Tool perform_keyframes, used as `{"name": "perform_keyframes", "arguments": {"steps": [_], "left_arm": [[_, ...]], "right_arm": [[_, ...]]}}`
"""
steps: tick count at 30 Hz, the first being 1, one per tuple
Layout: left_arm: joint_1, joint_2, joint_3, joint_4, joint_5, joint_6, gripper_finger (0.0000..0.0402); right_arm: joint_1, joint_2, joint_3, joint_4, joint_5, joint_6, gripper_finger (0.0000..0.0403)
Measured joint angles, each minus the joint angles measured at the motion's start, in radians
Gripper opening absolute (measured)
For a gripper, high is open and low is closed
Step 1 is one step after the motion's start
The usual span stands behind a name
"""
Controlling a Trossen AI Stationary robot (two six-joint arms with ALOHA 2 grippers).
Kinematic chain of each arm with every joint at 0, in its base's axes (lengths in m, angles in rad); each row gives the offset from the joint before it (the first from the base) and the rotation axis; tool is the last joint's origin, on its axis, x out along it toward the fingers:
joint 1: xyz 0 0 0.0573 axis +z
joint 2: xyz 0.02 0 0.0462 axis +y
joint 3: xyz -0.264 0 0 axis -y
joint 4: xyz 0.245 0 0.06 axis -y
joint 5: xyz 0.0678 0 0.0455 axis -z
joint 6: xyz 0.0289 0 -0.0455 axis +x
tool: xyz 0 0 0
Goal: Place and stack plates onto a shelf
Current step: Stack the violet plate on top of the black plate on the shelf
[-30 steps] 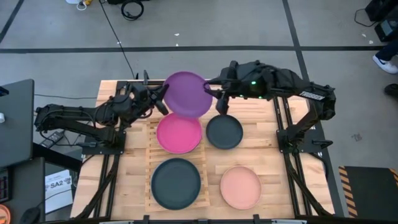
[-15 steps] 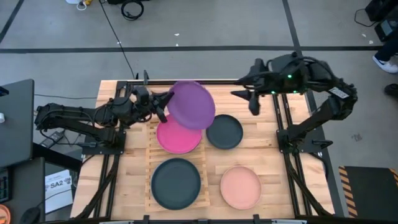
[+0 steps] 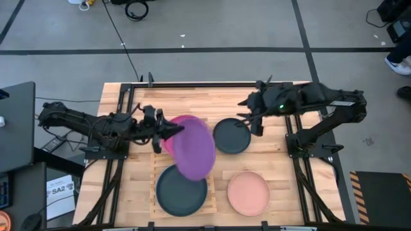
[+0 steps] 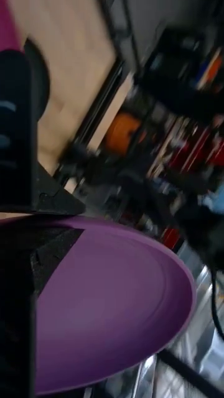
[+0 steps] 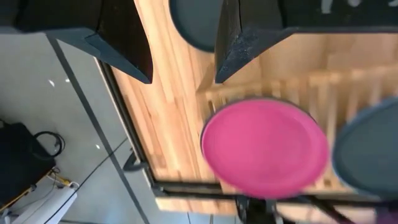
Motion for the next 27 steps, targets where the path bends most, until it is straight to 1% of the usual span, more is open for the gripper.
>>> {"name": "perform_keyframes", "arguments": {"steps": [5, 8, 13, 16, 21, 27], "left_arm": [[-0.084, 0.000, 0.000, -0.003, 0.031, -0.057, 0.0018], [-0.133, -0.001, 0.000, -0.036, 0.034, -0.107, 0.0018], [-0.203, -0.001, 0.000, -0.120, 0.036, -0.217, 0.0018], [-0.240, -0.001, 0.000, -0.158, 0.035, -0.272, 0.0018], [-0.299, 0.000, 0.000, -0.196, 0.035, -0.364, 0.0018], [-0.352, 0.000, 0.000, -0.229, 0.025, -0.459, 0.0018]], "right_arm": [[-0.032, -0.067, -0.233, 0.139, -0.013, -0.014, 0.0178], [-0.054, -0.113, -0.360, 0.228, -0.028, -0.009, 0.0178], [-0.084, -0.175, -0.531, 0.342, -0.122, -0.007, 0.0178], [-0.094, -0.199, -0.606, 0.378, -0.149, 0.002, 0.0178], [-0.102, -0.213, -0.700, 0.395, -0.149, 0.047, 0.0177], [-0.101, -0.214, -0.783, 0.427, -0.152, 0.050, 0.0177]]}}
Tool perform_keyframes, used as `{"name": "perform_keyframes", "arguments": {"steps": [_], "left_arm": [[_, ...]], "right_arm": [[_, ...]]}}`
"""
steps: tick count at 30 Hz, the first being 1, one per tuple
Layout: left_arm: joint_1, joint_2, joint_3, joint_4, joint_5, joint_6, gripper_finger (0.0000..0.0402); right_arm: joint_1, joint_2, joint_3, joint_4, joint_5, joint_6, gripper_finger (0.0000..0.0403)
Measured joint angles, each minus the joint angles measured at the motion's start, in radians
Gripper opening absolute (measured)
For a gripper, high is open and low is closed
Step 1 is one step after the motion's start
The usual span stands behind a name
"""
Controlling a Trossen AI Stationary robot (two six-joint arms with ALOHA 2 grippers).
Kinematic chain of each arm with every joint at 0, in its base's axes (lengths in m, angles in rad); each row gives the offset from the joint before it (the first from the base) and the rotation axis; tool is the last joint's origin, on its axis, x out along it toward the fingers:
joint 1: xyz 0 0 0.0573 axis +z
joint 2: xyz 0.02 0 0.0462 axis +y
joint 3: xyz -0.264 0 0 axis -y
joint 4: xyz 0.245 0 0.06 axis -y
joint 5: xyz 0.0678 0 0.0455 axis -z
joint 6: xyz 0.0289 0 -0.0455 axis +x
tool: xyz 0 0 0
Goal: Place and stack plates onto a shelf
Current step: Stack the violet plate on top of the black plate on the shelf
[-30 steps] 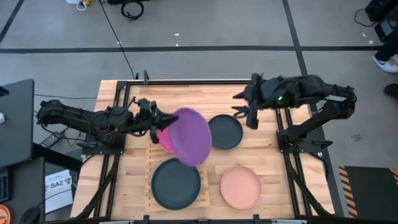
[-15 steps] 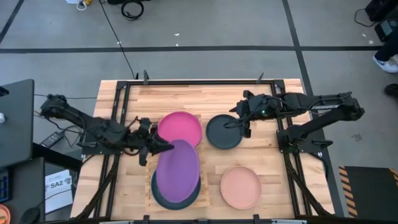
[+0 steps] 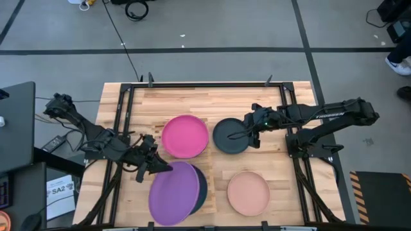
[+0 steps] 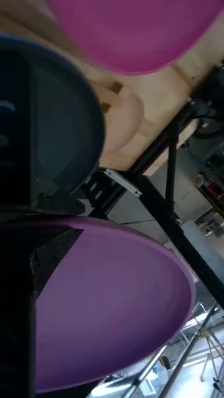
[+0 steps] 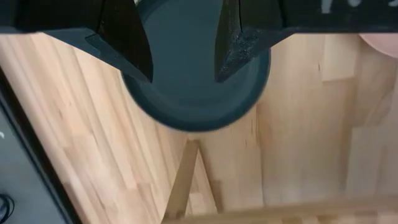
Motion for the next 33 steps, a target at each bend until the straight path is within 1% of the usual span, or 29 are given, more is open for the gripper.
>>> {"name": "perform_keyframes", "arguments": {"steps": [10, 14, 16, 20, 27, 30, 33], "left_arm": [[-0.036, 0.002, 0.006, -0.009, -0.056, -0.078, 0.0018], [-0.041, 0.043, 0.056, -0.027, -0.062, -0.094, 0.0017], [-0.042, 0.078, 0.091, -0.039, -0.048, -0.095, 0.0017], [-0.042, 0.153, 0.178, -0.141, -0.024, -0.143, 0.0017], [-0.042, 0.273, 0.335, -0.397, 0.009, -0.216, 0.0017], [-0.043, 0.299, 0.385, -0.513, 0.005, -0.219, 0.0017], [-0.037, 0.314, 0.409, -0.590, -0.004, -0.220, 0.0017]], "right_arm": [[0.000, 0.000, -0.071, 0.061, 0.000, 0.000, 0.0177], [0.000, 0.000, -0.073, 0.061, 0.000, 0.000, 0.0177], [0.000, 0.000, -0.073, 0.061, 0.000, 0.000, 0.0177], [0.000, 0.000, -0.073, 0.062, 0.000, 0.000, 0.0177], [0.000, 0.000, -0.073, 0.069, 0.000, 0.000, 0.0177], [0.000, 0.000, -0.073, 0.075, 0.000, 0.000, 0.0177], [0.000, 0.000, -0.073, 0.080, 0.000, 0.000, 0.0177]]}}
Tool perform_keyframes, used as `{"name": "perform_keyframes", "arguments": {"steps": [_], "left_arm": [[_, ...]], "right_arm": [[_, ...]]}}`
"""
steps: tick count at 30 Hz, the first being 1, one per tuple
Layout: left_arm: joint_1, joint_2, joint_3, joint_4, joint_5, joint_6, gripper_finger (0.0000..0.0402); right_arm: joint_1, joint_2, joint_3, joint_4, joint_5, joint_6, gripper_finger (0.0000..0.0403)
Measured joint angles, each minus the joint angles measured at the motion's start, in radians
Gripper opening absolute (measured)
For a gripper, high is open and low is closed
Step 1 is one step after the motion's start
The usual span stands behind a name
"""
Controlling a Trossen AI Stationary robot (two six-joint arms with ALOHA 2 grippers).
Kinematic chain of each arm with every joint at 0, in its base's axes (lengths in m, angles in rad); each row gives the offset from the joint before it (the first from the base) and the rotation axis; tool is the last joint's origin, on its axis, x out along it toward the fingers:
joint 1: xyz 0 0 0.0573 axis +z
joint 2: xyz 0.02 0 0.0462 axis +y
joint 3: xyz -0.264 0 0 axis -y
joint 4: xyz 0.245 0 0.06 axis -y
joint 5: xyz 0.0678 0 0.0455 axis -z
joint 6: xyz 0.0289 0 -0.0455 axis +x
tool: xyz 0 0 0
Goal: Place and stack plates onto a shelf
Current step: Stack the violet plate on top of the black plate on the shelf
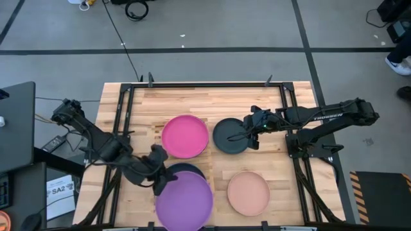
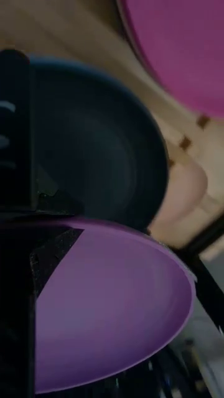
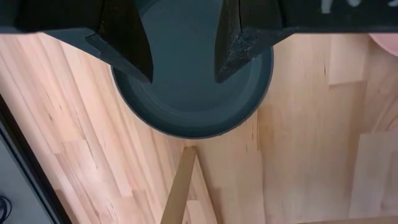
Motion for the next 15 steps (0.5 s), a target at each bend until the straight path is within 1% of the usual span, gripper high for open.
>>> {"name": "perform_keyframes", "arguments": {"steps": [9, 15], "left_arm": [[0.033, 0.007, 0.000, -0.158, -0.002, -0.024, 0.0019], [0.042, 0.007, 0.000, -0.202, -0.003, -0.025, 0.0019]], "right_arm": [[0.000, 0.000, 0.000, 0.000, 0.000, 0.000, 0.0177], [0.000, 0.000, 0.000, 0.001, 0.000, 0.000, 0.0177]]}}
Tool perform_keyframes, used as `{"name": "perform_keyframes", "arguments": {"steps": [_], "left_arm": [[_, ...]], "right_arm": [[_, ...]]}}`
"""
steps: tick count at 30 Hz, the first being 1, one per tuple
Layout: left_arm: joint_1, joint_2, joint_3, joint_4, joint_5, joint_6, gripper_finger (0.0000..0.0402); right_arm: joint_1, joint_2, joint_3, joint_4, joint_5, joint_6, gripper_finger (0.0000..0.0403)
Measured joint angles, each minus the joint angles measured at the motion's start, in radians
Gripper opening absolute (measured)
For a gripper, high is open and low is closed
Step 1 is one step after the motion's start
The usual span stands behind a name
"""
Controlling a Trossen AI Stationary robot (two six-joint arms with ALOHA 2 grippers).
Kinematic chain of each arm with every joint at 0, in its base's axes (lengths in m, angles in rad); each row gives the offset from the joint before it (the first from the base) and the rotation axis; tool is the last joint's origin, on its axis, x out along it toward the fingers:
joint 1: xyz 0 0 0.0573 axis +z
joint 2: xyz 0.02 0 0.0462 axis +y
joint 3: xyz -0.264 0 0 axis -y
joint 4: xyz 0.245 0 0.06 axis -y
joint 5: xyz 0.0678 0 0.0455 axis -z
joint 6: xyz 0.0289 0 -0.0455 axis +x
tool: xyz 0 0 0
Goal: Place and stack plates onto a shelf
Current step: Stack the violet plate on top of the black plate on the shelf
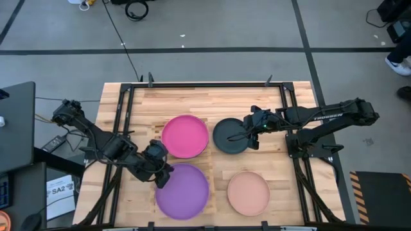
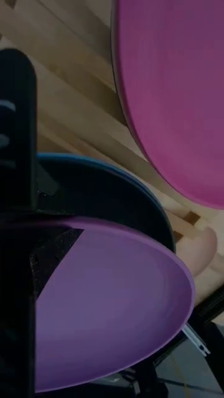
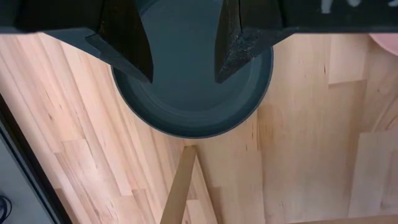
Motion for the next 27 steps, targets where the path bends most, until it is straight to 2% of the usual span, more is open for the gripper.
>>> {"name": "perform_keyframes", "arguments": {"steps": [20, 27], "left_arm": [[0.016, 0.007, 0.000, -0.048, 0.003, 0.003, 0.0021], [0.023, 0.012, 0.000, -0.047, 0.007, 0.003, 0.0059]], "right_arm": [[0.000, 0.000, 0.000, 0.000, 0.000, -0.001, 0.0177], [0.000, 0.000, 0.000, 0.000, 0.000, -0.003, 0.0177]]}}
